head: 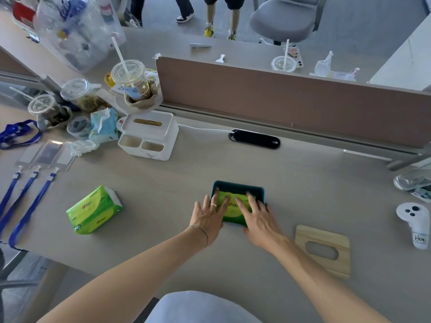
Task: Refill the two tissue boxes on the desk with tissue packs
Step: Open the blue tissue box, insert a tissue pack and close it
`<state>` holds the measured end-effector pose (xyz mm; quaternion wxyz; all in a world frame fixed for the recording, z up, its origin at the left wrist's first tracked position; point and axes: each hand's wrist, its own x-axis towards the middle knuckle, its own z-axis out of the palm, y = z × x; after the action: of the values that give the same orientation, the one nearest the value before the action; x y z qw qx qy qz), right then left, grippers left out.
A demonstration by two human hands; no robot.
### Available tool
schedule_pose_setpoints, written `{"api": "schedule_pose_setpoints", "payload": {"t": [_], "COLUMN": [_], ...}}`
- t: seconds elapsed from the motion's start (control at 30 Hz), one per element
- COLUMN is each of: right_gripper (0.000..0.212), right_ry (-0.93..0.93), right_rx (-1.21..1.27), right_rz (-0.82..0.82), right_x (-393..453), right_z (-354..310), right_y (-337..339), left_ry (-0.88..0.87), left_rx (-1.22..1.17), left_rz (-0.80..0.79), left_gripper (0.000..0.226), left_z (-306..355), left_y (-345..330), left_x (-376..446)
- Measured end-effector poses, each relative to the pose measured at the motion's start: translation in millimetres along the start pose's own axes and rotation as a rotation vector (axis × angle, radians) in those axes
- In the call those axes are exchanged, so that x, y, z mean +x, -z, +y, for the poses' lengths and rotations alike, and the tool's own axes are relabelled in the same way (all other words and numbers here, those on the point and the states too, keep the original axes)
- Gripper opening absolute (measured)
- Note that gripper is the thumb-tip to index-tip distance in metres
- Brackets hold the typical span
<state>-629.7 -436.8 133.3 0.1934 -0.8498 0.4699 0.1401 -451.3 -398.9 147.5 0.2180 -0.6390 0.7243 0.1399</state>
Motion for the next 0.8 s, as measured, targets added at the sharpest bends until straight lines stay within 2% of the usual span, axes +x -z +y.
{"api": "schedule_pose_setpoints", "payload": {"t": [0.1, 0.17, 0.27, 0.37, 0.43, 0.57, 0.7, 0.8], "right_gripper": [0.088, 0.078, 0.062, 0.049, 0.047, 0.056, 0.064, 0.072], "right_ry": [0.002, 0.043, 0.045, -0.048, -0.163, -0.434, -0.646, -0.744], "right_rx": [0.008, 0.023, 0.088, 0.152, 0.194, 0.342, 0.415, 0.536], "right_rz": [0.057, 0.183, 0.356, 0.456, 0.465, 0.380, 0.234, 0.219], "right_x": [-2.0, -10.4, -31.1, -55.8, -74.3, -111.5, -137.2, -142.4], "right_z": [-2.0, 1.2, 15.6, 40.8, 63.2, 117.2, 159.6, 175.8], "right_y": [4.6, 10.1, 13.3, 9.7, 2.0, -29.7, -60.9, -78.6], "left_ry": [0.069, 0.057, -0.065, -0.271, -0.360, -0.392, -0.287, -0.149], "left_rx": [0.064, 0.110, 0.056, -0.089, -0.215, -0.418, -0.524, -0.636], "left_rz": [-0.013, 0.021, 0.148, 0.240, 0.239, 0.091, -0.048, -0.154], "left_gripper": [0.083, 0.081, 0.074, 0.064, 0.056, 0.052, 0.061, 0.069], "left_z": [7.8, 15.9, 32.2, 56.3, 79.4, 135.3, 181.4, 207.1], "left_y": [12.8, 21.4, 31.3, 35.3, 34.7, 31.7, 22.5, 14.7], "left_x": [-2.0, -7.3, -14.2, -13.6, -10.5, -3.7, 9.5, 24.9]}}
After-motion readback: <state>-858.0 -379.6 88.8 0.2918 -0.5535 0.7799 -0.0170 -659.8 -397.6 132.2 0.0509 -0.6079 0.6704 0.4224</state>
